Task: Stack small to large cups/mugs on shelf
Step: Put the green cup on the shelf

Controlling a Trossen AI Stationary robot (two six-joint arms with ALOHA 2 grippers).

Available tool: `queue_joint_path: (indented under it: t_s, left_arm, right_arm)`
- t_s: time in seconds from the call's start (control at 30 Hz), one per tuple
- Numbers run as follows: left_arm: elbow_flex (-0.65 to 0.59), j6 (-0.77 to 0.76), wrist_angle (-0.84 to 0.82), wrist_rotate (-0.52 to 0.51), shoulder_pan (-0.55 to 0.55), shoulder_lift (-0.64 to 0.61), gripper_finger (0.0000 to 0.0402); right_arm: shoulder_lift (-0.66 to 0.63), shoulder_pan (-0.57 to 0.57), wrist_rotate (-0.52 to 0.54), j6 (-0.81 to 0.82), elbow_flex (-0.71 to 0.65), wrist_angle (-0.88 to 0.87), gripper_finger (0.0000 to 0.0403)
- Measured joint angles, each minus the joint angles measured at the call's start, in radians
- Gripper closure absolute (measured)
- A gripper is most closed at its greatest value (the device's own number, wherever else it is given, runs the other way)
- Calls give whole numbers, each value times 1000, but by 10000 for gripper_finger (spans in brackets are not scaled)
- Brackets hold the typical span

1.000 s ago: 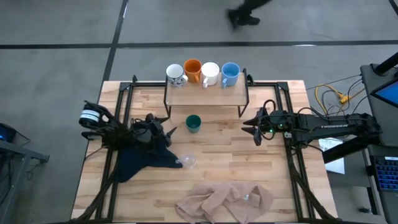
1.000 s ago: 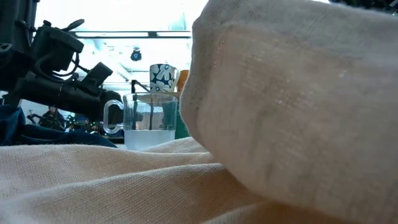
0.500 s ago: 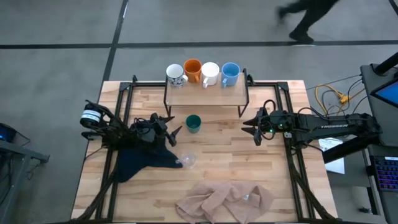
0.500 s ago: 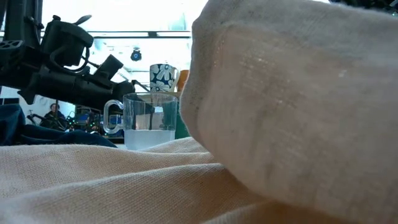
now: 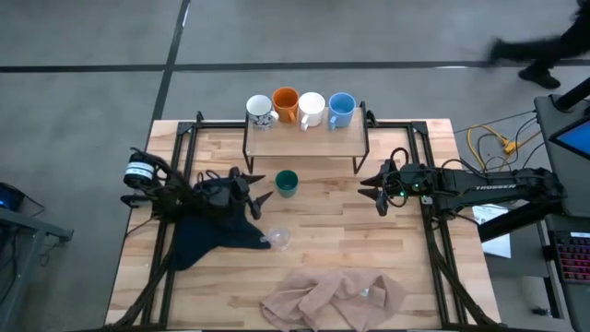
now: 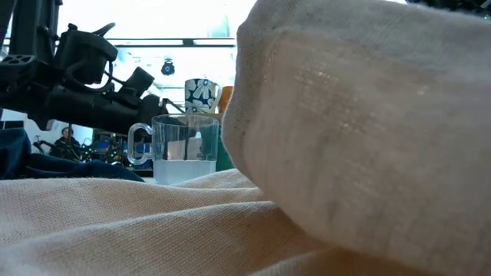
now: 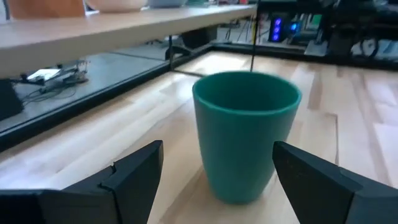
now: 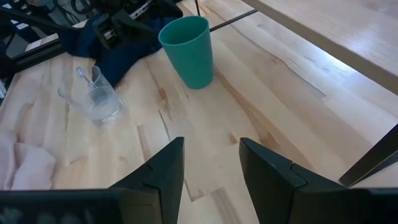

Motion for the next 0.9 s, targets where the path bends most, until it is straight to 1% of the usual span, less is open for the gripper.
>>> queue_joint_path:
  t_s: [0.27,0.4,0.6,0.9]
  left_arm:
    - [0,3,167,82,41,108,114]
    - [12,2,170,108,50,153,114]
    - [60,28,171,156,53,177,114]
    - [99,48,171,163,61,198,114]
  right_arm:
    - [0,0,-26,3,0,-1,254]
    - [0,0,-29,3,0,-2,254]
    - [0,0,-28,3,0,-5,254]
    - [0,0,-28,3,0,-5,254]
